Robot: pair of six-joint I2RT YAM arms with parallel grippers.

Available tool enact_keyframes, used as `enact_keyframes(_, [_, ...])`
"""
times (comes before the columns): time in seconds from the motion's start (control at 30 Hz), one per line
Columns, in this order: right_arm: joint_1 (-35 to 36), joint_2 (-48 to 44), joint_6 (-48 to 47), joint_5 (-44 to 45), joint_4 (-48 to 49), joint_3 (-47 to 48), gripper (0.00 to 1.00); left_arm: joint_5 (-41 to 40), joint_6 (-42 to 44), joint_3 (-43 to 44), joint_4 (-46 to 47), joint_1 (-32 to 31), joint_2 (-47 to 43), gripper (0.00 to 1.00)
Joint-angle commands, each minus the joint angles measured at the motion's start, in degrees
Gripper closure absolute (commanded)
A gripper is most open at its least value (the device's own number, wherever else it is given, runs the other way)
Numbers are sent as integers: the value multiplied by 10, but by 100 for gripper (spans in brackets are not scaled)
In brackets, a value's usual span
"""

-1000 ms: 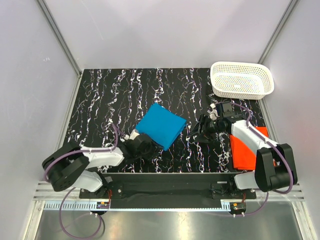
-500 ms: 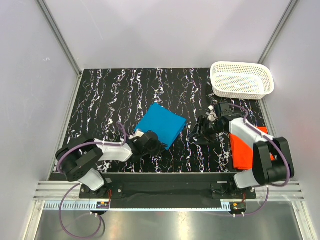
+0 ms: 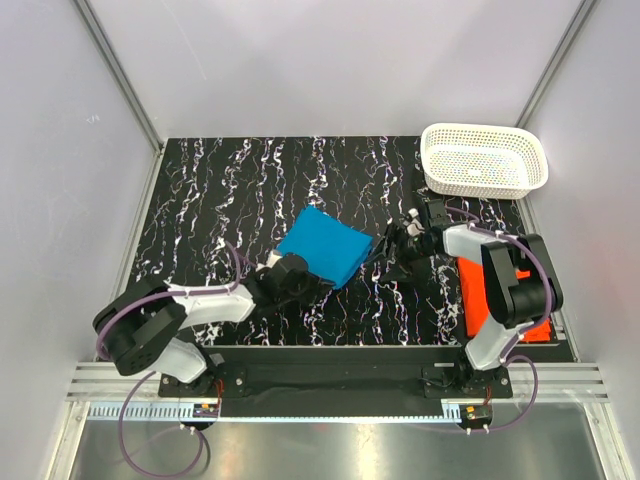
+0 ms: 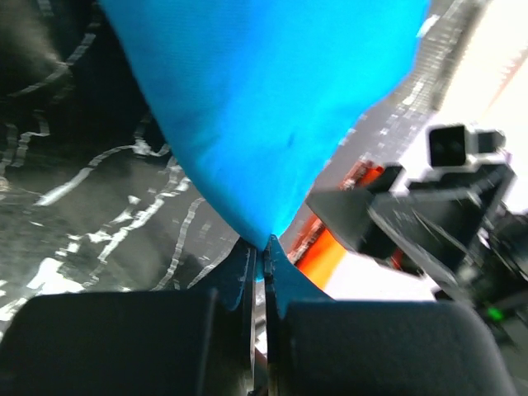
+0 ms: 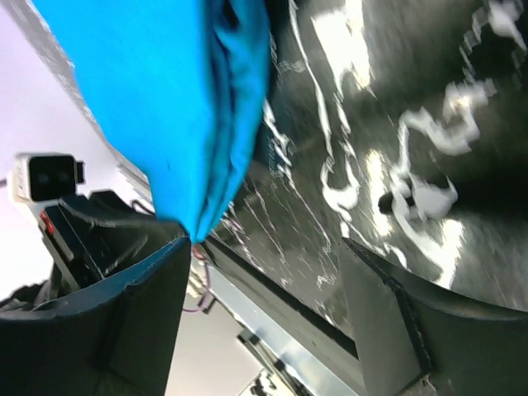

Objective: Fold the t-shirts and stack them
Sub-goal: Neatly place the folded tshirt to the corner

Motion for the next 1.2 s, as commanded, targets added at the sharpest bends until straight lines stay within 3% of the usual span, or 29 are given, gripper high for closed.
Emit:
enact_keyframes(0.0, [2,20,42,-29,77,20,21,25,6,7,29,10,-35,100])
enact_keyframes(0.5, [54,93,231,-23,284,-4,22,40,-13,-23,44,30,-105,100])
enact_keyframes(0.93, [71,116,301,33,342,-30,35,41,-17,-27,43,35,-128,100])
enact_keyframes(1.03, [70,120,296,50,341,-25,48,43,-15,-30,38,35,-135,100])
enact_keyframes(1.07, [71,120,291,64,340,-23,55,44,-14,-32,38,35,-137,100])
enact_keyframes(1.1, [71,119,281,72,339,-21,72,47,-10,-37,40,35,-142,100])
enact_keyframes(1.17, [70,115,263,88,329,-10,82,60,-8,-46,44,35,-144,100])
